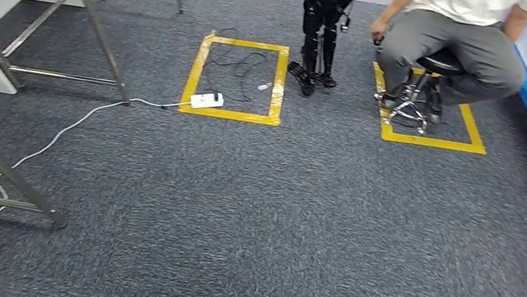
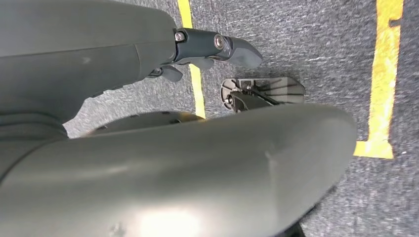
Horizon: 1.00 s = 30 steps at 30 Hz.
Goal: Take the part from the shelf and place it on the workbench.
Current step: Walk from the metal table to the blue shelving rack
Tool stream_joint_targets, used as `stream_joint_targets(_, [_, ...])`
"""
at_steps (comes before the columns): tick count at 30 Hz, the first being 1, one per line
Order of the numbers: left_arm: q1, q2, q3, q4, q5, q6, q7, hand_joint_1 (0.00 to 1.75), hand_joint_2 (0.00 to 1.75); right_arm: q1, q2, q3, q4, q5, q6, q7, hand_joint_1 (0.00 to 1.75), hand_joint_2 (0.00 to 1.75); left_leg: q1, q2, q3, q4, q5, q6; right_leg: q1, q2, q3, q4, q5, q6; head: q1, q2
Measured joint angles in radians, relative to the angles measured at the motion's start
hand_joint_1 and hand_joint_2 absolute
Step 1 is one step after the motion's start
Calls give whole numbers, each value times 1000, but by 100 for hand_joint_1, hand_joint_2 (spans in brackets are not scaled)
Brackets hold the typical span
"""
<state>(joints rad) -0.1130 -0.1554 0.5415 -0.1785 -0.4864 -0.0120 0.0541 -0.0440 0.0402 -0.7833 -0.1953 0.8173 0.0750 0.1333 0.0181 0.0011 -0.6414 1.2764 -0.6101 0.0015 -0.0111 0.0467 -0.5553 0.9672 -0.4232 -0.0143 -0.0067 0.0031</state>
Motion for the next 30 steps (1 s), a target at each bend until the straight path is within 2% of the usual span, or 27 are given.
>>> stream_joint_targets(1, [1, 1, 0, 0, 0, 0, 0, 0, 0, 2, -1, 0, 0, 1, 0, 0, 0, 0, 0, -4, 14, -33, 28, 4, 3, 16, -1, 3, 0, -1, 0, 0])
stream_joint_targets(2, [2, 1, 0, 0, 0, 0, 0, 0, 0, 3, -2, 0, 0, 2, 0, -1, 0, 0, 0, -15, 45, -99, 68, 9, 4, 32, -1, 6, 1, -1, 0, 0])
stream_joint_targets(4, [2, 3, 0, 0, 0, 0, 1, 0, 0, 4, -2, 0, 0, 3, 0, -1, 0, 0, 0, -62, 100, -220, 119, 18, 6, 58, -5, 11, 2, 3, 1, 0])
stream_joint_targets(5, [2, 4, 0, 0, 0, -1, 1, 0, 0, 3, -3, 0, 0, 4, 1, -2, 0, 0, -2, -79, 113, -252, 128, 22, 6, 68, -9, 13, 5, 7, 0, 0])
stream_joint_targets(6, [1, 5, 0, 0, -1, -2, 1, 0, 0, 3, -4, 0, 0, 4, 1, -3, 0, 0, -4, -85, 114, -259, 125, 24, 4, 78, -14, 12, 8, 13, -1, 0])
stream_joint_targets(8, [1, 5, -1, 0, -4, -4, 0, 0, 0, 7, -6, -2, 0, 3, 2, -6, 0, 0, -8, -63, 115, -271, 135, 34, 5, 93, -25, 9, 15, 28, -2, 0])
stream_joint_targets(9, [0, 5, -1, 0, -7, -6, 0, 0, 0, 10, -7, -4, 0, 0, 2, -8, 0, 0, -7, -51, 118, -281, 142, 41, 6, 76, -34, 15, 13, 32, -2, 0])
stream_joint_targets(10, [1, 4, -2, 0, -10, -8, -1, 0, 0, 11, -9, -7, 0, -2, 4, -10, 0, 0, -6, -38, 120, -291, 150, 47, 8, 47, -50, 39, 0, 32, 0, 0])
stream_joint_targets(12, [3, 4, -3, 0, -15, -10, -4, 0, 0, 10, -11, -13, 0, -7, 6, -11, 0, 0, -8, -8, 119, -302, 160, 55, 6, -19, -105, 147, -53, 28, 3, 0])
stream_joint_targets(14, [6, 4, -4, 0, -16, -11, -4, 0, 0, 9, -12, -16, 0, -9, 6, -12, 0, 0, -10, 26, 114, -302, 161, 56, -2, -33, -165, 274, -104, 33, 4, 0])
stream_joint_targets(15, [6, 4, -4, 0, -17, -11, -4, 0, 0, 10, -13, -17, 0, -9, 6, -12, 0, 0, -10, 43, 112, -302, 161, 55, -7, -36, -173, 299, -111, 42, 4, 0])
stream_joint_targets(16, [7, 4, -4, 0, -17, -11, -4, 0, 0, 13, -13, -18, 0, -9, 6, -12, 0, 0, -10, 58, 112, -302, 161, 53, -12, -40, -159, 279, -102, 53, 4, 0])
stream_joint_targets(17, [6, 4, -4, 0, -17, -12, -4, 0, 0, 14, -14, -18, 0, -9, 6, -12, 0, 0, -10, 71, 112, -301, 160, 51, -17, -51, -121, 218, -81, 65, 4, 0])
stream_joint_targets(18, [6, 4, -4, 0, -17, -12, -4, 0, 0, 15, -15, -18, 0, -9, 6, -12, 0, 0, -10, 84, 113, -300, 159, 46, -21, -75, -72, 135, -58, 74, 4, 0])
stream_joint_targets(19, [6, 4, -4, 0, -17, -12, -4, 0, 0, 13, -16, -19, 0, -9, 6, -12, 0, 0, -12, 96, 114, -299, 157, 39, -20, -99, -31, 66, -38, 78, 4, 0])
stream_joint_targets(20, [7, 4, -4, 0, -17, -12, -4, 0, 0, 11, -17, -19, 0, -9, 6, -12, 0, 0, -14, 107, 116, -298, 154, 30, -18, -117, -4, 20, -24, 74, 3, 0])
stream_joint_targets(21, [6, 5, -4, 0, -17, -12, -5, 0, 0, 10, -17, -19, 0, -9, 6, -13, 0, 0, -16, 118, 120, -297, 150, 22, -15, -125, 6, 0, -18, 67, 2, 0])
stream_joint_targets(22, [5, 4, -4, 0, -17, -12, -5, 0, 0, 10, -18, -19, 0, -9, 6, -13, 0, 0, -16, 130, 123, -296, 147, 15, -10, -116, 2, 2, -15, 59, 1, 0])
stream_joint_targets(23, [4, 4, -4, 0, -17, -12, -5, 0, 0, 11, -19, -20, 0, -9, 6, -13, 0, 0, -13, 138, 127, -295, 144, 8, -13, -101, 1, 2, -14, 50, 0, 0])
stream_joint_targets(24, [2, 3, -4, 0, -17, -12, -5, 0, 0, 13, -19, -22, 0, -9, 6, -13, 0, 0, -9, 130, 128, -287, 136, 2, -16, -88, 1, 1, -12, 43, -1, 0])
stream_joint_targets(25, [1, 3, -4, 0, -17, -12, -5, 0, 0, 14, -19, -23, 0, -9, 6, -13, 0, 0, -4, 107, 121, -265, 118, -4, -20, -76, 1, 1, -11, 35, -2, 0])
stream_joint_targets(26, [2, 3, -4, 0, -18, -12, -6, 0, 0, 13, -19, -23, 0, -9, 6, -13, 0, 0, -1, 73, 105, -223, 89, -8, -23, -64, 4, 0, -8, 27, -5, 0])
stream_joint_targets(27, [3, 3, -4, 0, -18, -12, -6, 0, 0, 13, -19, -24, 0, -10, 6, -13, 0, 0, 2, 37, 81, -163, 54, -9, -22, -52, 2, 1, -6, 21, -7, 0])
stream_joint_targets(28, [6, 4, -4, 0, -18, -12, -6, 0, 0, 12, -19, -24, 0, -10, 6, -13, 0, 0, 2, 15, 51, -96, 20, -8, -18, -39, 0, 2, -4, 17, -8, 0])
stream_joint_targets(29, [8, 4, -4, 0, -19, -14, -6, 0, 0, 11, -19, -25, 0, -10, 7, -13, 0, 0, 2, 5, 24, -41, 0, -6, -14, -22, -2, 4, -3, 15, -8, 0])
stream_joint_targets(30, [10, 4, -4, 0, -21, -16, -7, 0, 0, 12, -19, -25, 0, -10, 7, -13, 0, 0, 2, 1, 11, -19, 2, -3, -10, -5, -3, 8, -3, 14, -8, 0])
